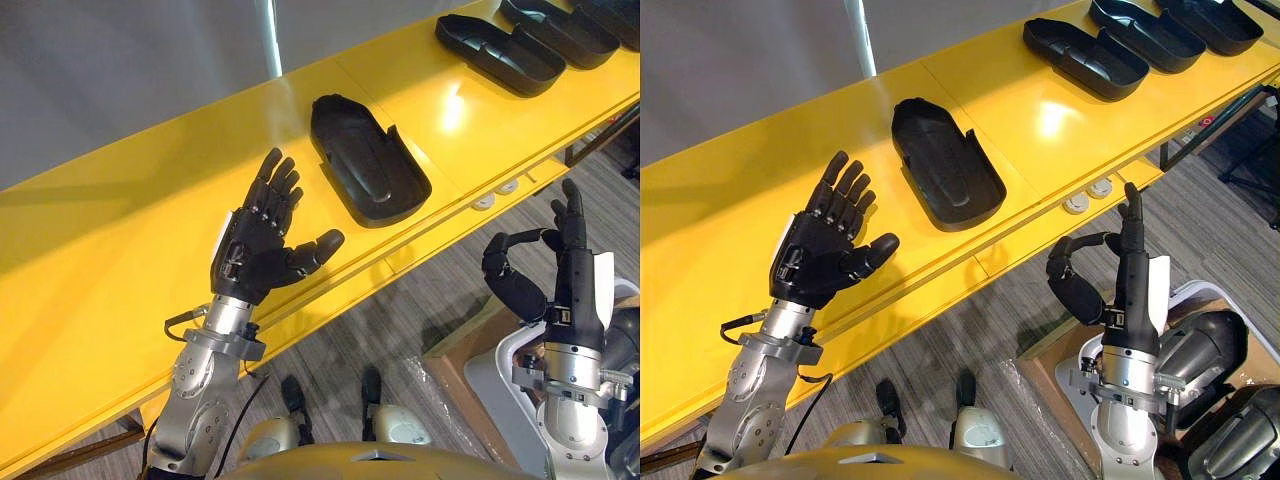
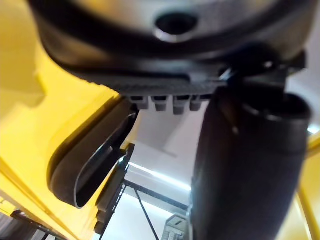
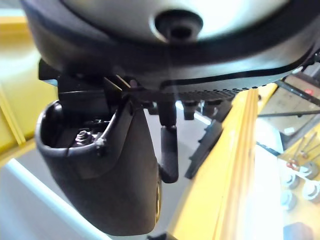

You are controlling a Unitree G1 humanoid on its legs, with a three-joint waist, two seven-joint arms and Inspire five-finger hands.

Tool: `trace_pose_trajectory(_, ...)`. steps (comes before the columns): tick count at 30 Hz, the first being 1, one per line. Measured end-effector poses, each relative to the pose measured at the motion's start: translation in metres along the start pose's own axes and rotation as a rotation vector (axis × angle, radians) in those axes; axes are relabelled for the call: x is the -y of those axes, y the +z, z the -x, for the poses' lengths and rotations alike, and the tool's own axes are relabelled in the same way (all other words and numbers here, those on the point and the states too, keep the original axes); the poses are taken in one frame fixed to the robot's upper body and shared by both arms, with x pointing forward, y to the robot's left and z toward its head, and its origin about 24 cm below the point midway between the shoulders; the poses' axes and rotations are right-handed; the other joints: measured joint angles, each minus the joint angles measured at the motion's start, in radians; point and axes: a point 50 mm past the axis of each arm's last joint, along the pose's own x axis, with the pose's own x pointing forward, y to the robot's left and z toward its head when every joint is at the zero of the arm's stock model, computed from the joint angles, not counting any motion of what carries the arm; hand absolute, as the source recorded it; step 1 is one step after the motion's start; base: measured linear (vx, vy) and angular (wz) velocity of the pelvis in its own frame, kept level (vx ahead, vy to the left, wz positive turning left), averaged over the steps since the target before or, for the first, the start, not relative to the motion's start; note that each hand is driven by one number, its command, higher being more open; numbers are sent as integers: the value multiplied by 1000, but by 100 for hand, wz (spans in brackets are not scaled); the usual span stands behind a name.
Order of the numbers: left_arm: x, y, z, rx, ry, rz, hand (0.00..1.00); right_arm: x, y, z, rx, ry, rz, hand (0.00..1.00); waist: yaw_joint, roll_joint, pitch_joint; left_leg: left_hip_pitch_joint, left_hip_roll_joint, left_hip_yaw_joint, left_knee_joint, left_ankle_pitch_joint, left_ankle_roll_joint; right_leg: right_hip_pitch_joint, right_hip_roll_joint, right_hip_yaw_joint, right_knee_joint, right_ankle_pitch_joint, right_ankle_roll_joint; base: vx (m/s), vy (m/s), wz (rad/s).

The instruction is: Walk over and take three plastic housings, then place them on the shelf

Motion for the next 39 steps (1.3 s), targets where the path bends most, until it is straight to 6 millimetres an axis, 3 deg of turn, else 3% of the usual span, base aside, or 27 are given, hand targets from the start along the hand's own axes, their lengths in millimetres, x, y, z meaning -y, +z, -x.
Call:
trace_pose_trajectory(11, -3, 0, 3, -5, 13, -7, 100, -4, 4, -6, 30, -25, -107, 0, 6, 6, -2, 7, -3, -18, -1, -2, -2, 16, -3, -19, -1, -1, 0, -9, 1, 5)
trace_pose_trajectory(12, -4, 0, 3, -5, 16, -9, 100, -5, 3, -5, 25, -24, -110, 100, 6, 8, -4, 7, -5, -19, -1, -2, -1, 17, -5, -21, -1, -1, 0, -8, 10, 3)
trace_pose_trajectory(35, -5, -3, 10, -31, 32, -2, 100, -15, -5, 9, -49, -28, -139, 100, 7, 22, -22, 6, -12, -39, 0, 4, 7, 32, -9, -41, -18, 1, 2, 1, 4, 2)
trace_pose_trajectory(37, -5, -3, 11, -33, 32, -2, 100, -15, -7, 10, -88, -33, -248, 100, 10, 18, -29, 7, -12, -39, 0, 4, 7, 33, -9, -41, -18, 1, 2, 0, 0, 0)
trace_pose_trajectory(39, -5, -3, 11, -33, 28, -2, 100, -14, -17, 13, -172, -66, -498, 100, 16, 14, -36, 7, -12, -39, 0, 4, 7, 34, -10, -41, -19, 1, 2, 0, 0, 0)
